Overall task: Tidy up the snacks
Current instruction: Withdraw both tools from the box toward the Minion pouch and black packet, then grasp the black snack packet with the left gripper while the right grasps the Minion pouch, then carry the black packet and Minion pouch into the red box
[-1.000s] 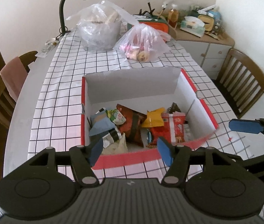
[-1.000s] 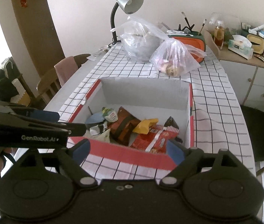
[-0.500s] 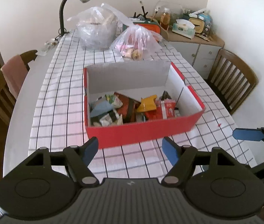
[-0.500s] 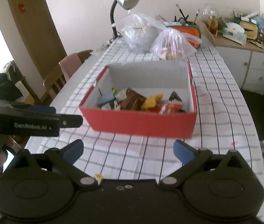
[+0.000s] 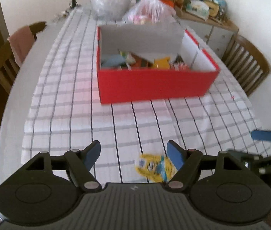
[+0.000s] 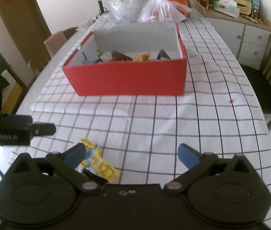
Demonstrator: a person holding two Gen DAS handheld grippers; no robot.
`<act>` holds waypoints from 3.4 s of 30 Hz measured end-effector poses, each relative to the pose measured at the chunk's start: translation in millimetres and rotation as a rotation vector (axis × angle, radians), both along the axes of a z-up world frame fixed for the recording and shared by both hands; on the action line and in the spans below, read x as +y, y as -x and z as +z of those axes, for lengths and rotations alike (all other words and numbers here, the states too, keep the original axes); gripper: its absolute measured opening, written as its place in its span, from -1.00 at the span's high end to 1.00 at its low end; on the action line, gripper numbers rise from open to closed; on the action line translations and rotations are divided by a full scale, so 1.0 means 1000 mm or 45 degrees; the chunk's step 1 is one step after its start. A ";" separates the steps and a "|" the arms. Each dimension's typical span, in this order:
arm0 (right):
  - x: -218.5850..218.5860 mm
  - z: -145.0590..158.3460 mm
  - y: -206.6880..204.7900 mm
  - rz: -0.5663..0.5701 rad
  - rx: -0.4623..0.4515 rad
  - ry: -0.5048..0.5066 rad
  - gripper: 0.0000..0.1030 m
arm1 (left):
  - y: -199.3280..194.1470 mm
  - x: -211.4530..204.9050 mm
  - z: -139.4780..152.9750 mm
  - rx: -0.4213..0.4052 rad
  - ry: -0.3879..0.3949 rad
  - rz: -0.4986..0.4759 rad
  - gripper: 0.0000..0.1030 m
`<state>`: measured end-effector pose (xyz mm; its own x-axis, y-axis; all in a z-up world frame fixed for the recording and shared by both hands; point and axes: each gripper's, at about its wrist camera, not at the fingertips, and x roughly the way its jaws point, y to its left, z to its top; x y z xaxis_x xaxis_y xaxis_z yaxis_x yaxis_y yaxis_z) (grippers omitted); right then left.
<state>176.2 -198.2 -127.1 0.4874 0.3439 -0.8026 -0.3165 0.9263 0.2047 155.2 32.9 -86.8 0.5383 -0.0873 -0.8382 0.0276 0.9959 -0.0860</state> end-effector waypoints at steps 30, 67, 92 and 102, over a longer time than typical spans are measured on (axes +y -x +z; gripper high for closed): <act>-0.003 -0.049 -0.024 0.308 0.132 0.068 -0.98 | 0.036 -0.080 -0.086 0.300 -0.042 -0.056 -0.23; 0.117 -0.076 -0.016 0.572 0.043 0.242 -0.57 | 0.043 0.027 -0.076 0.258 0.020 0.326 0.35; 0.109 -0.046 -0.003 0.307 -0.005 0.245 0.03 | 0.031 0.033 -0.064 0.191 0.021 0.140 0.35; 0.085 -0.010 0.006 0.127 -0.034 0.165 0.03 | 0.025 0.026 -0.045 0.111 0.039 0.047 0.34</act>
